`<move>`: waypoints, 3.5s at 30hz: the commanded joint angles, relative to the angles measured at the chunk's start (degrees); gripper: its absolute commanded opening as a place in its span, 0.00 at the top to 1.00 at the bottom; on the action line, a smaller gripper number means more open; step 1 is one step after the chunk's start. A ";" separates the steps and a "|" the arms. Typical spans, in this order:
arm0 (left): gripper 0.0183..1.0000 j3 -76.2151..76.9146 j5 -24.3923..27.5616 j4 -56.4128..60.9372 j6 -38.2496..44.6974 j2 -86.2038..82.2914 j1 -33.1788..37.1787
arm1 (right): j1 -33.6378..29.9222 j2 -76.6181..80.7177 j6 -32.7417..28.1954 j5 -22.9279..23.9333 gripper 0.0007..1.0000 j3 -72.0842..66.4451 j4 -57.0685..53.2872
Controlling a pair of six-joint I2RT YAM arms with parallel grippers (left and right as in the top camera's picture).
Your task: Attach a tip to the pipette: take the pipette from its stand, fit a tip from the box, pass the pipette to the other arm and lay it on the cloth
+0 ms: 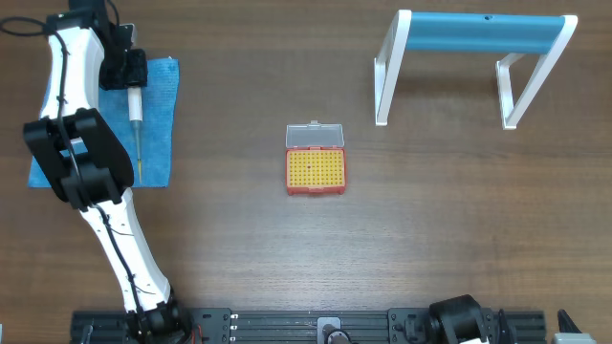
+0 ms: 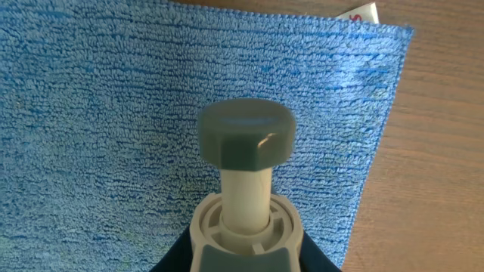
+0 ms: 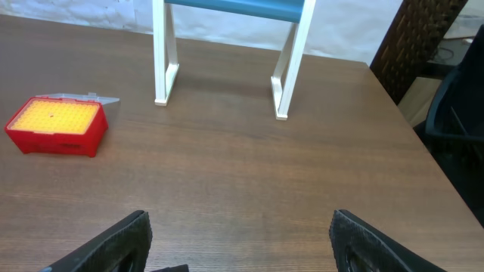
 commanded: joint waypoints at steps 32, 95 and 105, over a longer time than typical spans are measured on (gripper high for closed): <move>0.96 1.27 -2.38 -1.79 -3.54 4.59 -0.24 | -0.17 0.24 -0.81 -0.13 0.23 -0.31 0.07; 0.00 18.10 -14.43 -29.64 -15.10 -60.70 -6.84 | -0.17 0.24 -0.81 -0.13 0.23 -0.31 0.07; 0.00 -37.77 -11.39 21.22 -12.33 -103.73 -11.72 | -0.17 0.24 -0.81 -0.13 0.23 -0.31 0.09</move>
